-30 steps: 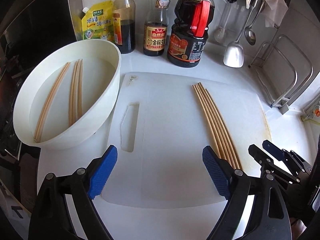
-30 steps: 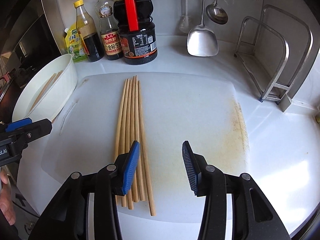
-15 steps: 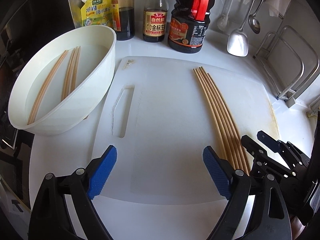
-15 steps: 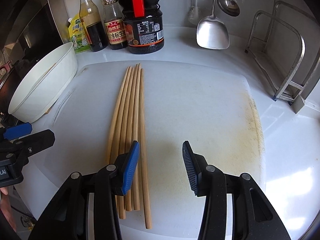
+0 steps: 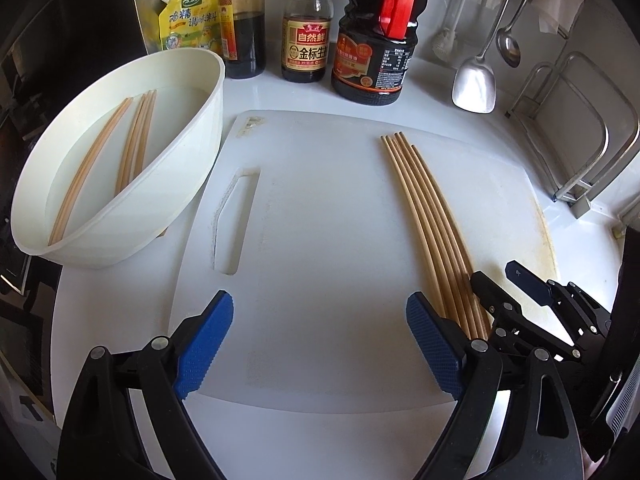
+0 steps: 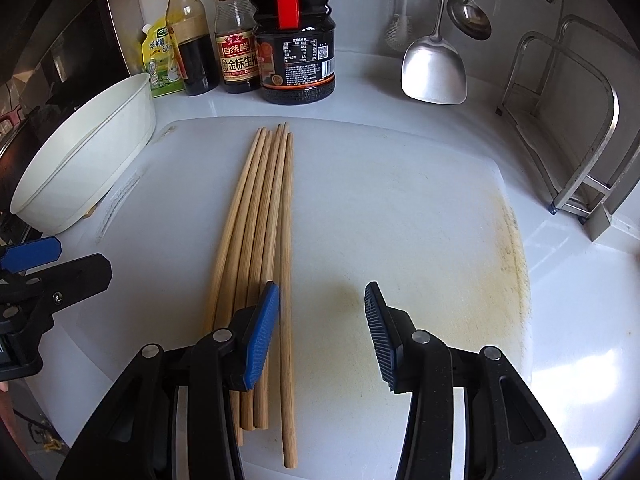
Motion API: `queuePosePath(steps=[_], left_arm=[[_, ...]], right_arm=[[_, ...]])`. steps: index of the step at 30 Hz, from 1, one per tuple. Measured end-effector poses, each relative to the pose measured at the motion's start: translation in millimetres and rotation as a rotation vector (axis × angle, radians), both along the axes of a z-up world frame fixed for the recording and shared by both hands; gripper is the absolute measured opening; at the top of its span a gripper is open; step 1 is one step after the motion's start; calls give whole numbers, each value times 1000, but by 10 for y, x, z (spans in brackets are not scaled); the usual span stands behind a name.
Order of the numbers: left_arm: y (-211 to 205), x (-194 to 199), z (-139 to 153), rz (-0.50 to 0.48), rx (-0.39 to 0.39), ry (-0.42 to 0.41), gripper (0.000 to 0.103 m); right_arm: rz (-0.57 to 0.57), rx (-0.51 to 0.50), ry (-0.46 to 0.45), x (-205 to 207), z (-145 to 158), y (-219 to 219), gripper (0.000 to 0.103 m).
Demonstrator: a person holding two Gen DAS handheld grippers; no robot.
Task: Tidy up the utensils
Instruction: 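Lower both open grippers onto the remaining chopsticks, separating single ones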
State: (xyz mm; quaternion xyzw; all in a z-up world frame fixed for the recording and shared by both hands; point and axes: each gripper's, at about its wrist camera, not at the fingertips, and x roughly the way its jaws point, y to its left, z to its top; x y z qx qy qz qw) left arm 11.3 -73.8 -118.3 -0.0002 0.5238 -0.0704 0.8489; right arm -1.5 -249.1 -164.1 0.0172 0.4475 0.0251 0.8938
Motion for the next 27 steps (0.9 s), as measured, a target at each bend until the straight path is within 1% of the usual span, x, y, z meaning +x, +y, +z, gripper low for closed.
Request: queuePosePath(steps=[6,9,12,14,17,19,27], left_arm=[[-25,22,-23,-1,-1,5,87],[-51,37,-43,2,-5,2,87],[-90,39,-82,-3,-8,3,87],[-128,43,-110,-7,-12,6,87],[-180,47,-142,-14,-16,5,87],[-215,56,-165,-15,-10,5,87],[-335,83,-234,-26,0,0,87]], right_arm=[[20,-12,-13,26,-30,29,43],[35,-9,-22,21,-32,37,39],[54,-12,-28,23,-26,52,28],[68,-14,-29,31,-23,66,18],[77,-16,-31,39,-22,72,11],[74,-9,-34,41,-28,43,8],[14,4,-36,-12,-42,-145,7]])
